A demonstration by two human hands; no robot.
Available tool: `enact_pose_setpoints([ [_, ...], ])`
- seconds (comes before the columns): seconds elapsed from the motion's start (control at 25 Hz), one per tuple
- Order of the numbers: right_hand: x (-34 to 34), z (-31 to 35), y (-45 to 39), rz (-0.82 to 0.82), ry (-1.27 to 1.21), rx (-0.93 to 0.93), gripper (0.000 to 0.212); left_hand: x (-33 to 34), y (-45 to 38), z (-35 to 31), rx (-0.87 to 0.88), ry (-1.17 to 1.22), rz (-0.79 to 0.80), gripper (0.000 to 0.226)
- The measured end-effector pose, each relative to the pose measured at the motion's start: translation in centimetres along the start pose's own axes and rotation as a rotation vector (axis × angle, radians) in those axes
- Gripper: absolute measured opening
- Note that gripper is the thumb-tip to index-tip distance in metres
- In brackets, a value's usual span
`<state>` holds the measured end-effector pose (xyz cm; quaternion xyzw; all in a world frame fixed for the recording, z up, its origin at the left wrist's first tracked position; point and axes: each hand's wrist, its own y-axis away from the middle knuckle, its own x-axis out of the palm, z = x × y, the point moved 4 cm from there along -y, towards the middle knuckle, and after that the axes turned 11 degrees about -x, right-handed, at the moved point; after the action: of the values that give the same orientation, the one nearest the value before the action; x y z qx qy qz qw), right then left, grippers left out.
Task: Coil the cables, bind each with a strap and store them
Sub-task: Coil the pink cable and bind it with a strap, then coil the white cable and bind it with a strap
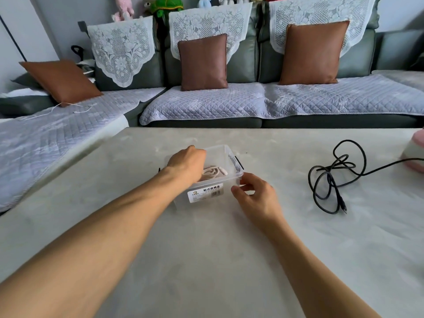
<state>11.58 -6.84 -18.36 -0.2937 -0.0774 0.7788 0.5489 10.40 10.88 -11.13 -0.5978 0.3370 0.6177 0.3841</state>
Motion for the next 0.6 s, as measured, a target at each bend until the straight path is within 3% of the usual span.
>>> enact_pose_setpoints([
  [0.04, 0.0, -0.1, 0.0, -0.001, 0.002, 0.005, 0.013, 0.2, -0.3, 0.4, 0.000, 0.057, 0.047, 0.006],
  [0.16, 0.1, -0.2, 0.0, -0.003, 0.004, -0.010, 0.016, 1.0, -1.2, 1.2, 0.019, 0.121, 0.157, 0.017],
  [0.44, 0.0, -0.1, -0.1, -0.002, 0.034, -0.002, 0.015, 2.0, -2.2, 1.1, 0.041, 0.106, 0.132, 0.020],
  [0.6, -0.2, 0.2, -0.1, -0.013, 0.047, 0.029, 0.016, 1.3, -1.7, 1.8, 0.011, 0.242, 0.078, 0.022],
])
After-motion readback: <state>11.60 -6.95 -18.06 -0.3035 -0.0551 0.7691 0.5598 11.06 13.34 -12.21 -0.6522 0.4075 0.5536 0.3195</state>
